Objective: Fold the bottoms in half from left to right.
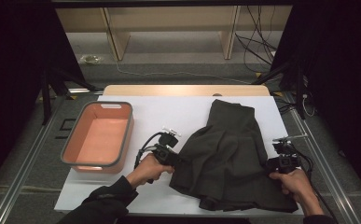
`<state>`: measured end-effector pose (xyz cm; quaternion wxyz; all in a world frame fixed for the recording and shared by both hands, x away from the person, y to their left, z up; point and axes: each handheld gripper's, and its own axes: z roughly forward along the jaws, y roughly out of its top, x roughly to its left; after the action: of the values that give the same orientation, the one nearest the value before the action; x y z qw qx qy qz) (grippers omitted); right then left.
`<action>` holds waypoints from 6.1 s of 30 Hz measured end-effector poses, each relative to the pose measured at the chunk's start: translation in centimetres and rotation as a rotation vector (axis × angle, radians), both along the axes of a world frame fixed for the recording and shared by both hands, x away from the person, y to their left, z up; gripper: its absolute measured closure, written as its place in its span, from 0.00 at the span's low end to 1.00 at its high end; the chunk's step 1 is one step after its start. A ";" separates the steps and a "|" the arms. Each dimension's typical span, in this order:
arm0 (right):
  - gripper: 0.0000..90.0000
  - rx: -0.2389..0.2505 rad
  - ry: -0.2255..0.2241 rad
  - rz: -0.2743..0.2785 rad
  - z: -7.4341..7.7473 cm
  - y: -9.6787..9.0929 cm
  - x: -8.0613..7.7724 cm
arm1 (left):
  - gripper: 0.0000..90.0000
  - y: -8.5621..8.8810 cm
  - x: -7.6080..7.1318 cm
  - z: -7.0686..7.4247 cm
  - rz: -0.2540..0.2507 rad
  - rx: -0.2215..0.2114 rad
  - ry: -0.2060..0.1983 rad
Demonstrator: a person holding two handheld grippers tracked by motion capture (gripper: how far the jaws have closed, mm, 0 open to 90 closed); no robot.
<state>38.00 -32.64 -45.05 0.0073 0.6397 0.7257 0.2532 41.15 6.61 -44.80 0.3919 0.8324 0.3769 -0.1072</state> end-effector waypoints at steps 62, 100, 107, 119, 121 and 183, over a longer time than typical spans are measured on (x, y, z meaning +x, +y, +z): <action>0.75 -0.199 0.028 -0.042 -0.6 -3.4 -4.8 | 0.81 1.2 -2.0 -1.9 -0.072 0.102 0.055; 0.79 -0.232 -0.163 -0.086 2.2 -2.7 -3.5 | 0.79 1.8 -1.7 -1.4 -0.051 0.091 0.040; 0.68 -0.133 -0.199 -0.041 2.8 -1.1 0.7 | 0.82 1.6 -1.7 -1.4 -0.063 0.098 0.040; 0.58 -0.089 -0.174 0.041 1.3 1.3 5.6 | 0.83 1.5 -1.7 -1.4 -0.067 0.102 0.035; 0.57 -0.086 -0.148 0.052 0.8 1.7 6.3 | 0.82 1.4 -1.7 -1.4 -0.063 0.100 0.036; 0.75 -0.258 -0.158 -0.021 0.2 -0.2 6.6 | 0.71 -2.6 -3.7 0.2 -0.140 0.015 0.029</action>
<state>44.60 -32.79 -44.87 0.1493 0.6192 0.7426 0.2071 37.42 3.98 -44.61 0.3719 0.8579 0.3243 -0.1435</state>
